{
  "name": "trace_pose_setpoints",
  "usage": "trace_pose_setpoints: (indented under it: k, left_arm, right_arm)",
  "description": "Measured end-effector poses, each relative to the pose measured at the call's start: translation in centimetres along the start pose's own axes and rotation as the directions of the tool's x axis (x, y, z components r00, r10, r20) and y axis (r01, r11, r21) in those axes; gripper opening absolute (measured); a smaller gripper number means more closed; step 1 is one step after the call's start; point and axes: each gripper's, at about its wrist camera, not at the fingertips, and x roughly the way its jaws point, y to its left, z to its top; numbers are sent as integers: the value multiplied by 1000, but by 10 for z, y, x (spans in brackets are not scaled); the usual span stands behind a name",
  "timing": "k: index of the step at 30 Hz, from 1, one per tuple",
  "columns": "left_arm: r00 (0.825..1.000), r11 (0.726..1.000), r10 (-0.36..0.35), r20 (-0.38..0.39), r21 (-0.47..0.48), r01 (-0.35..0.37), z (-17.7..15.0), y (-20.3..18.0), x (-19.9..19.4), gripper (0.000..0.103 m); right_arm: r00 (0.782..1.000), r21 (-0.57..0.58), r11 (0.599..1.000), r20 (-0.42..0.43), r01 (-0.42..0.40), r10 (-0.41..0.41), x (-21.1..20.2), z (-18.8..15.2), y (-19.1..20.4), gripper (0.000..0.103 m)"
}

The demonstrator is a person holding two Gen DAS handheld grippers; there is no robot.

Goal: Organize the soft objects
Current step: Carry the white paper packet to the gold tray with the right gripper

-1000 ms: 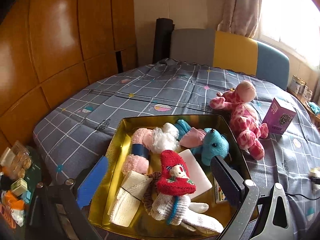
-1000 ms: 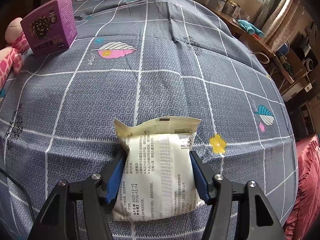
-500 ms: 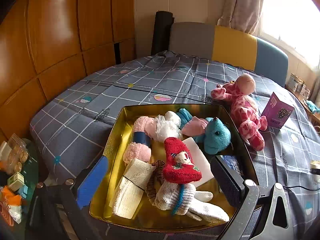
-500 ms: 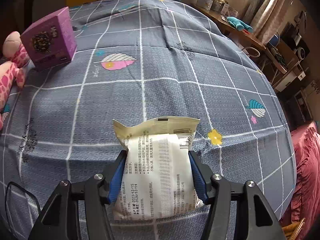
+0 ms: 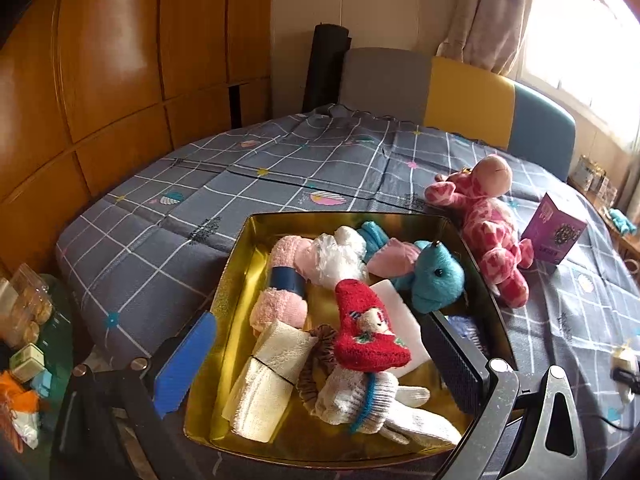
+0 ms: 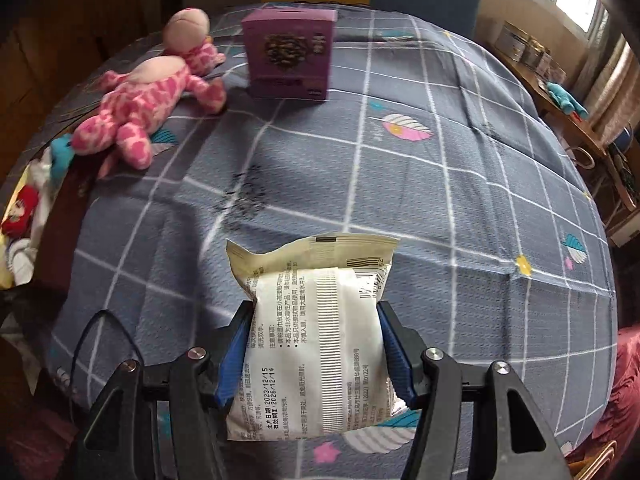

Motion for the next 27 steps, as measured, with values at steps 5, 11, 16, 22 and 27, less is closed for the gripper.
trace_pose_setpoints:
  k: [5,11,16,22,27]
  left_arm:
    - [1000,1000,18,-11,-6,-18,1,2,0,103]
    - [1000,1000,23,-6,0,-23,-2,4,-7,103]
    - [999,999,33,-11,-1,-33,-4,8,-8,103]
    - [999,999,39,-3,-6,-39,-3,11,-9,103]
    - [999,999,39,-20,-18,-40,-4,16,-5,103]
  right_arm:
    - [992,-73,990,13,-123,124,-9,-18,60,60]
    - [943,-211,921,-16,-328,333,-16,-37,143,60]
    - [928,-300,881,-44,-366,371,-17,-43,188,60]
    - [927,-267,903,77,-335,367,-28,-11,203,60]
    - [924,-243,912,112,-331,365,-26,5,218,60]
